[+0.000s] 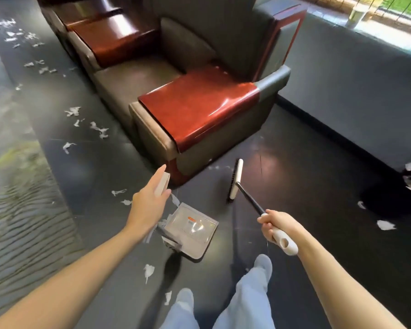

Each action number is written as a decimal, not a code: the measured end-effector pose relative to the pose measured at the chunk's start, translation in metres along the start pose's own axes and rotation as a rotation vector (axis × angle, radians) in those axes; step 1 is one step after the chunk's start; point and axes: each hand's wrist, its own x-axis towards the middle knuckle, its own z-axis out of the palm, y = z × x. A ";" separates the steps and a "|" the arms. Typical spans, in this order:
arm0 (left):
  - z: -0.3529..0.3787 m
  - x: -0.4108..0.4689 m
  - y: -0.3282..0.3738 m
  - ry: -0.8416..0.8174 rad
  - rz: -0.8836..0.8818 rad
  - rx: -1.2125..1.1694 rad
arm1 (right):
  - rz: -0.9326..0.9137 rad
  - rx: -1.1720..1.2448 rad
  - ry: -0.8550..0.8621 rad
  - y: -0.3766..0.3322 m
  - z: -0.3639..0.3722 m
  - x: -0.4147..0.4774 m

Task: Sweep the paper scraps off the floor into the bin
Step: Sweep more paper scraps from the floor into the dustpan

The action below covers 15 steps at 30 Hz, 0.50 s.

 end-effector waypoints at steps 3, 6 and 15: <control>0.021 0.025 0.016 0.012 -0.076 -0.001 | 0.012 -0.052 0.028 -0.036 -0.025 0.025; 0.045 0.039 0.033 0.059 -0.130 -0.025 | 0.043 -0.122 0.010 -0.074 -0.057 0.047; 0.106 0.061 0.084 0.179 -0.242 0.000 | 0.143 -0.212 0.040 -0.164 -0.151 0.073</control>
